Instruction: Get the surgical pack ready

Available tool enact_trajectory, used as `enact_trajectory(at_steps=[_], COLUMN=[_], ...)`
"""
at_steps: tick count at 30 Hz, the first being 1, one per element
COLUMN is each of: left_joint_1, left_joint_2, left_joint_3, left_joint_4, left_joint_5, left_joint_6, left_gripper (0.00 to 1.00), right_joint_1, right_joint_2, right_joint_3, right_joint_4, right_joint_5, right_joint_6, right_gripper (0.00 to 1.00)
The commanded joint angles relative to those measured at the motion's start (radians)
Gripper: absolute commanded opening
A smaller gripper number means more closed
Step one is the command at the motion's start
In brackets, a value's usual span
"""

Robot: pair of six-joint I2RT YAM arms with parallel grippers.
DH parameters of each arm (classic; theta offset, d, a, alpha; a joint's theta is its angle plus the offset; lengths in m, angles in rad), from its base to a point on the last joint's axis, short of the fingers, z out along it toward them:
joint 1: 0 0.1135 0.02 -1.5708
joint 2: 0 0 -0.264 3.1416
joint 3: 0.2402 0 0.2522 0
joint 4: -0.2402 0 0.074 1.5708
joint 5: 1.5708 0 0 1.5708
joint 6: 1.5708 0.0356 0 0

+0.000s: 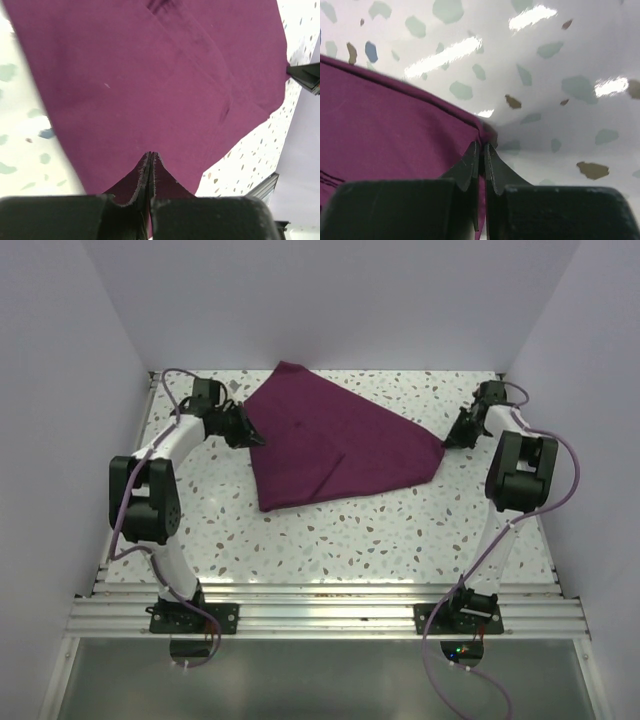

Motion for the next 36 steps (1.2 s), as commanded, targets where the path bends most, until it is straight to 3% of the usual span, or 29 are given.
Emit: enact_trajectory(at_steps=[1, 6, 12, 22, 30, 36], left_joint_1=[-0.064, -0.187, -0.227, -0.213, -0.110, -0.070], left_joint_2=[-0.076, -0.110, -0.125, -0.199, -0.333, -0.324], left_joint_3=[0.012, 0.016, 0.002, -0.006, -0.228, -0.319], left_joint_4=[-0.058, -0.051, -0.069, -0.218, -0.225, -0.230], left_joint_5=[-0.007, -0.022, -0.046, -0.257, -0.369, -0.399], left_joint_6=[0.049, 0.018, -0.005, 0.009, -0.008, 0.006], left_gripper=[0.00, 0.00, 0.00, 0.00, 0.00, 0.00], right_joint_1=[0.046, 0.154, 0.322, 0.558, 0.689, 0.753], right_joint_2=[-0.127, -0.196, -0.202, -0.142, -0.029, 0.023], right_joint_3=[-0.019, 0.082, 0.296, 0.526, 0.658, 0.672], right_joint_4=[-0.022, -0.089, -0.171, -0.165, -0.135, -0.103], right_joint_5=[-0.037, -0.086, -0.157, -0.207, -0.218, -0.220], right_joint_6=[-0.002, 0.015, 0.076, 0.197, 0.268, 0.294], right_gripper=[0.00, 0.00, 0.00, 0.00, 0.00, 0.00])
